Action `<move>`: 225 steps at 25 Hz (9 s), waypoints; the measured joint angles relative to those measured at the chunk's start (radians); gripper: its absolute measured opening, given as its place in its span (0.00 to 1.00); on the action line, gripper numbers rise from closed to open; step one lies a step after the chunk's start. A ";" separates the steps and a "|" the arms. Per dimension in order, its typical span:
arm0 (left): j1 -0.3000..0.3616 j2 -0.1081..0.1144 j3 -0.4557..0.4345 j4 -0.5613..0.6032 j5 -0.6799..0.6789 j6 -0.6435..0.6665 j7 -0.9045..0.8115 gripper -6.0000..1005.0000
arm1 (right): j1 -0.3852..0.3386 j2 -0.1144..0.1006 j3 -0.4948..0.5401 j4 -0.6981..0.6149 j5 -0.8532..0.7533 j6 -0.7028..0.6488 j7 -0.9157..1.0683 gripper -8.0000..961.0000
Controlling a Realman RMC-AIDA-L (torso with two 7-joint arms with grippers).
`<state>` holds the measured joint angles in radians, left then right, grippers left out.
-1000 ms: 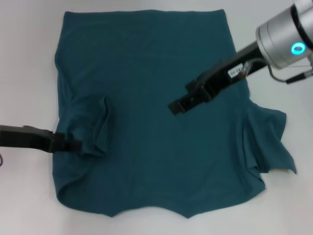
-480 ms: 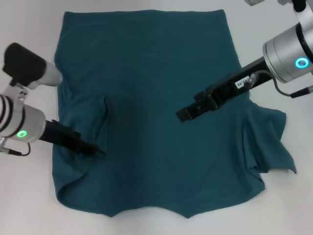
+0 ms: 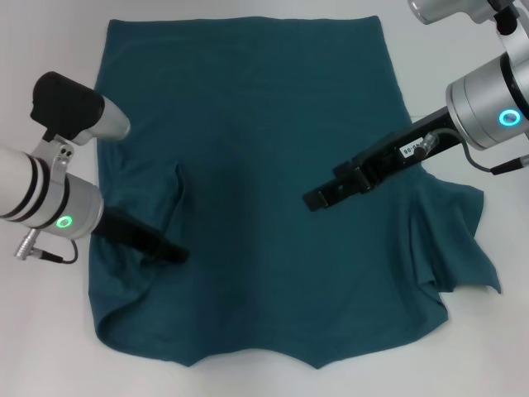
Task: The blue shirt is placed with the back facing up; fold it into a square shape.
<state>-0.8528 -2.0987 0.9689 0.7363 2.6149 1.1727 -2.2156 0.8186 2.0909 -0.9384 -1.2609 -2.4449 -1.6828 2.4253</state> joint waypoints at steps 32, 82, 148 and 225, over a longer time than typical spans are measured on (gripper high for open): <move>-0.013 -0.024 0.015 -0.057 0.006 -0.135 -0.113 0.06 | -0.009 0.002 -0.003 0.000 0.037 0.026 -0.024 0.87; -0.151 -0.059 0.000 -0.099 -0.057 -0.282 -0.370 0.05 | -0.008 0.001 -0.003 0.035 0.081 0.052 -0.072 0.87; 0.351 0.027 -0.421 0.117 -0.411 0.550 0.408 0.93 | -0.284 -0.010 -0.402 -0.193 -0.490 0.027 -0.108 0.87; 0.397 0.011 -0.430 0.117 -0.400 0.483 0.427 0.93 | -0.225 0.012 -0.709 -0.173 -0.486 0.249 -0.030 0.08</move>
<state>-0.4555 -2.0878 0.5390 0.8533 2.2144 1.6558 -1.7891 0.5936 2.1028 -1.6471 -1.4335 -2.9308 -1.4339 2.3954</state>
